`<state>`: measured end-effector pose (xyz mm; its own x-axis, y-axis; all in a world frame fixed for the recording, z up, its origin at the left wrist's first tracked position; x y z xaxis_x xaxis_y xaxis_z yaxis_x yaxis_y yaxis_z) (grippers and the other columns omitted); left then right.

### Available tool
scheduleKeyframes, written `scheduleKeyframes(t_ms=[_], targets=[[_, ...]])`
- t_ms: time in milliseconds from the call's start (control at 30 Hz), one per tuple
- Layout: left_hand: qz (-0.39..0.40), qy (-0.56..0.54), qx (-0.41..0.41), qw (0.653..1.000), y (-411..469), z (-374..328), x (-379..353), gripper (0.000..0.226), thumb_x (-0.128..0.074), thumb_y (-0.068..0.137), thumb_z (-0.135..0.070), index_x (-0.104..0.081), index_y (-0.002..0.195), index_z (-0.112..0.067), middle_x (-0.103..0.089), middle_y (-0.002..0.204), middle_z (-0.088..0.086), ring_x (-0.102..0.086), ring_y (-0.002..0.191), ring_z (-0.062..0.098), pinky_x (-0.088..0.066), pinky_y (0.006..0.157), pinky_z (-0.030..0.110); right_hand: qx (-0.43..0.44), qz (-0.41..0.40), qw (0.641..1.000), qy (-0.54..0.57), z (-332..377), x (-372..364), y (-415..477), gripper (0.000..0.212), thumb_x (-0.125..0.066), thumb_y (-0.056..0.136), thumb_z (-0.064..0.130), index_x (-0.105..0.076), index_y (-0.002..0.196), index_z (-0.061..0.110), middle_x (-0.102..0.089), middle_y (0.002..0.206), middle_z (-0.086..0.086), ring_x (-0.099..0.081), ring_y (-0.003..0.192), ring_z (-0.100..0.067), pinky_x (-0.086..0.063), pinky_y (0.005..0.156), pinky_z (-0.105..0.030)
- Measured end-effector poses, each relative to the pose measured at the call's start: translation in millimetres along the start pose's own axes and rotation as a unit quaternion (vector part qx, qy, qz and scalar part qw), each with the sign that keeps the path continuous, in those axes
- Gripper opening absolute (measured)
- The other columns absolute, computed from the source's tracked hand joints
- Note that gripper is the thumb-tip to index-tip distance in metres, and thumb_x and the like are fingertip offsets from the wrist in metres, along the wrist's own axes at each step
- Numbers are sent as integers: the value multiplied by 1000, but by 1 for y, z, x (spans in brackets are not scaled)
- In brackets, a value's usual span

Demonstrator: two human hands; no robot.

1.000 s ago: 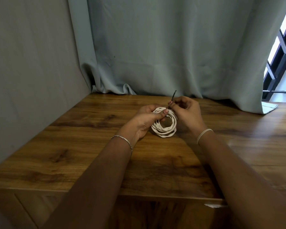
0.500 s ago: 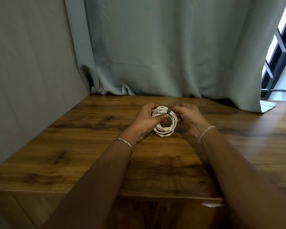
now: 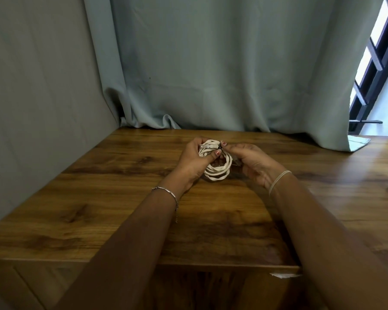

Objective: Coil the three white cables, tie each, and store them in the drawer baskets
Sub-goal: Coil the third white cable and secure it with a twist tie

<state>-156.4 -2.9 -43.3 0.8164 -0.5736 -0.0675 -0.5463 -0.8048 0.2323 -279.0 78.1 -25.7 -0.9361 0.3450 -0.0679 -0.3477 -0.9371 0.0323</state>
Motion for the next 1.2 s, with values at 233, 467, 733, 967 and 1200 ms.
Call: scheduleKeyframes(t_ms=[233,467,733,967,1200], targets=[[-7,-34,24,999,0,0,1,37,-71,80,5,-59,115,-1,-68,106,16,-66,94,24,-56,83,32,9,-16,999,-35,-3,2,7,18,-73,80,26,-71,65,16,-62,51,2,-58,62,-16,-47,71,-31],[37,-37,64,997,3,0,1,52,-68,74,14,-58,123,-2,-67,115,20,-66,102,33,-54,89,46,-10,-58,998,15,-2,2,9,20,-72,84,19,-66,99,7,-70,67,-4,-66,59,-15,-51,49,-22],[24,5,6,1000,11,5,-3,59,-75,67,16,-60,119,-7,-69,109,11,-66,101,22,-55,89,31,-2,-85,996,30,-8,4,20,7,-75,80,12,-68,79,10,-71,75,-7,-67,64,-17,-55,57,-24],[40,60,-29,997,22,17,6,40,-81,71,-4,-67,108,-10,-71,107,8,-68,101,20,-56,88,33,-2,-100,994,-39,-20,8,30,17,-78,79,21,-66,86,12,-72,80,-7,-67,71,-18,-55,69,-31],[85,47,51,994,58,17,3,29,-79,72,-2,-63,97,-3,-71,96,12,-70,79,17,-58,73,25,2,-120,991,-51,-18,19,42,16,-70,88,25,-63,81,12,-71,78,-4,-67,72,-14,-54,70,-27]])
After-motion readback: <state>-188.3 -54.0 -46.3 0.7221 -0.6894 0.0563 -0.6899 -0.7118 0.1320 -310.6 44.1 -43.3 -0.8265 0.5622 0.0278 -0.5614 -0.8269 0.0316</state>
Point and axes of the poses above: each hand's wrist, its own y-axis towards the middle knuckle, its own x-axis out of the back of the hand, z = x × y, the point moved 1 cm from there along y, towards the middle knuckle
